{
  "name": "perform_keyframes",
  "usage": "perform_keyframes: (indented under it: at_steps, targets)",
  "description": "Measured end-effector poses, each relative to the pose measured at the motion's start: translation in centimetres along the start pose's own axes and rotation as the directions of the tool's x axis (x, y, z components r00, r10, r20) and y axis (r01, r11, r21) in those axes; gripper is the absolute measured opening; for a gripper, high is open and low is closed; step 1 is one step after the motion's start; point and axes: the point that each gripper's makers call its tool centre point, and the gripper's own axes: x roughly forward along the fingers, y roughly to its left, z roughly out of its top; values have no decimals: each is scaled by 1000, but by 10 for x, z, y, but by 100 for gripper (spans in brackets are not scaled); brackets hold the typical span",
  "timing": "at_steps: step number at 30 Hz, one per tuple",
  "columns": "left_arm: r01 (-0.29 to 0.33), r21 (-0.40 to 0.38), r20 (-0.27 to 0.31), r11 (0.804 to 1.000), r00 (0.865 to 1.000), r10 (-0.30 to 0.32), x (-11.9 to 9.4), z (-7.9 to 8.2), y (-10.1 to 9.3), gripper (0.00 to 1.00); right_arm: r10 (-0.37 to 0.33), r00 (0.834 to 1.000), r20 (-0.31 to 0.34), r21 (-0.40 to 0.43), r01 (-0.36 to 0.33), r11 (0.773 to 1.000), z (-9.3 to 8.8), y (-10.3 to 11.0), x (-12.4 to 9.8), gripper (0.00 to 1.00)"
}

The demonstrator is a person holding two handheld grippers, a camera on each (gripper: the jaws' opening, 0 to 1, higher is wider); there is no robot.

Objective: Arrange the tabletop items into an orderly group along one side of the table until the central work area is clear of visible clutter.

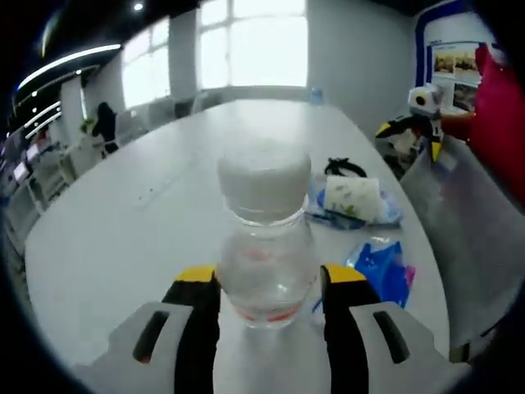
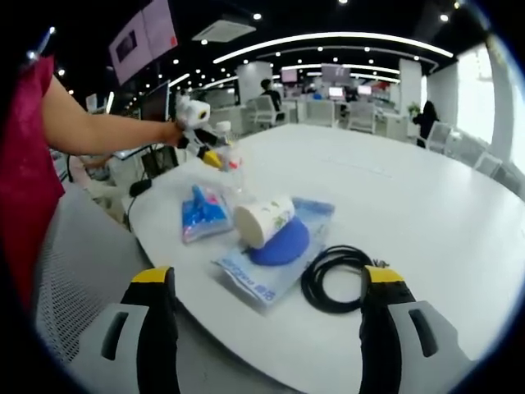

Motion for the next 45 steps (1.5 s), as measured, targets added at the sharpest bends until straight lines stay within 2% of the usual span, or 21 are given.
perform_keyframes:
  at_steps: [4,10,14,17,19,21,25,30,31,34,35,38,42,45]
  targets:
    - [-12,-5,5,1000,1000,12,-2,0,0,48,-12,1000,-5,-47,12,999,11,-11,-10,94]
    - [-41,-20,19,999,999,41,-8,2,1,48,-10,999,32,-152,15,988,55,-43,-25,94]
    - [-54,-22,29,998,998,54,-12,5,0,49,34,996,77,-194,-18,981,86,-51,-17,94]
    - [-65,-17,27,998,997,66,-16,6,0,48,78,994,80,-237,-57,970,102,-50,-6,95]
    - [-74,-22,30,997,997,75,-19,8,0,48,137,987,86,-282,-108,953,118,-47,10,95]
    - [-82,-23,31,996,996,83,-21,8,1,48,165,983,84,-292,-134,947,127,-46,24,95]
    - [-91,-21,31,996,995,91,-22,10,0,48,242,966,95,-337,-198,921,146,-36,67,93]
    - [-104,-24,34,994,994,104,-23,11,0,47,365,925,110,-335,-311,890,160,-2,128,91]
    - [-105,-26,36,994,994,106,-23,11,0,47,406,908,108,-344,-349,872,161,11,142,90]
    - [-107,-25,34,994,994,107,-21,11,-2,47,469,880,77,-327,-422,846,157,36,172,90]
    - [-107,-28,34,994,994,108,-19,11,-2,47,473,878,74,-330,-426,842,157,40,179,89]
    - [-108,-36,29,993,994,110,-15,5,-3,47,509,857,84,-328,-458,826,161,57,196,87]
    - [-105,-51,23,993,994,107,-10,-3,-4,47,534,838,109,-321,-479,817,173,69,215,83]
    - [-104,-65,30,992,994,106,-6,-8,-3,47,547,832,94,-320,-495,808,172,73,229,82]
